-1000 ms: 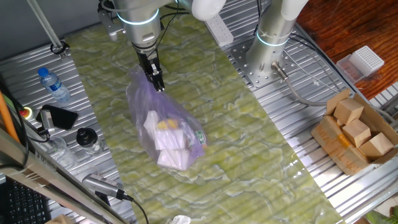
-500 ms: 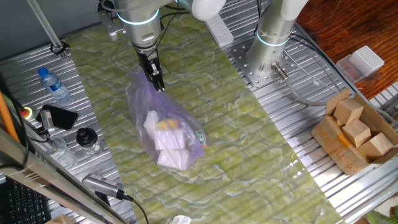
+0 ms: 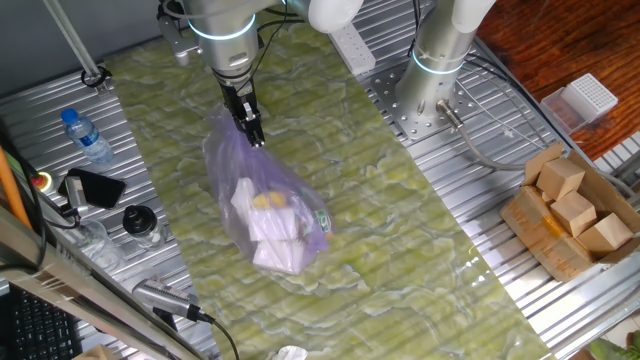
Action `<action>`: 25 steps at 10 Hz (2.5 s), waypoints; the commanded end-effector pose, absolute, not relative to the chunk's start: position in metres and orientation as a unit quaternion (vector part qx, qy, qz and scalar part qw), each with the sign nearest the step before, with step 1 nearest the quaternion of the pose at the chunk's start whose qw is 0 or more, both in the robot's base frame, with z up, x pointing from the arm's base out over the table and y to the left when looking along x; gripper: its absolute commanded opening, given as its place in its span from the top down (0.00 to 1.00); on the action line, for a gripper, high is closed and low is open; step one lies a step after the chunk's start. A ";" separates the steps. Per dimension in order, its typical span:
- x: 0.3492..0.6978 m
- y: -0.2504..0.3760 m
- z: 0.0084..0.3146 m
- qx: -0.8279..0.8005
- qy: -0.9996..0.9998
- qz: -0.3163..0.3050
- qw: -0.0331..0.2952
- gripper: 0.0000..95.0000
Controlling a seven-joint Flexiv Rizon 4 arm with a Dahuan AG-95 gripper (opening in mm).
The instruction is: Pick up a bag of things
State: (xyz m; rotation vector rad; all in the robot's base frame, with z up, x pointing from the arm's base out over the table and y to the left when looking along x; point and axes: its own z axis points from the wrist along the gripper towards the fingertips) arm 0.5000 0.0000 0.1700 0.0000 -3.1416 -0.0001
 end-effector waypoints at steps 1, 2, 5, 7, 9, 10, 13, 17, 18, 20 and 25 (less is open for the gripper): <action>0.500 0.000 0.170 0.089 -0.996 -0.011 -0.015 1.00; 0.500 0.000 0.170 0.096 -0.995 -0.008 -0.014 1.00; 0.500 0.000 0.169 0.115 -0.993 -0.007 -0.014 1.00; 0.500 0.000 0.168 0.119 -0.993 -0.004 -0.015 1.00; 0.498 0.000 0.166 0.130 -0.991 -0.003 -0.015 1.00; 0.497 0.000 0.166 0.132 -0.991 -0.003 -0.015 1.00; 0.496 0.000 0.165 0.132 -0.991 -0.003 -0.015 1.00; 0.493 -0.001 0.164 0.131 -0.991 0.000 -0.024 1.00; 0.494 -0.001 0.165 0.138 -0.990 0.000 -0.024 1.00; 0.496 -0.001 0.165 0.177 -0.984 0.000 -0.024 0.60; 0.504 -0.004 0.169 0.317 -0.948 0.001 -0.027 0.00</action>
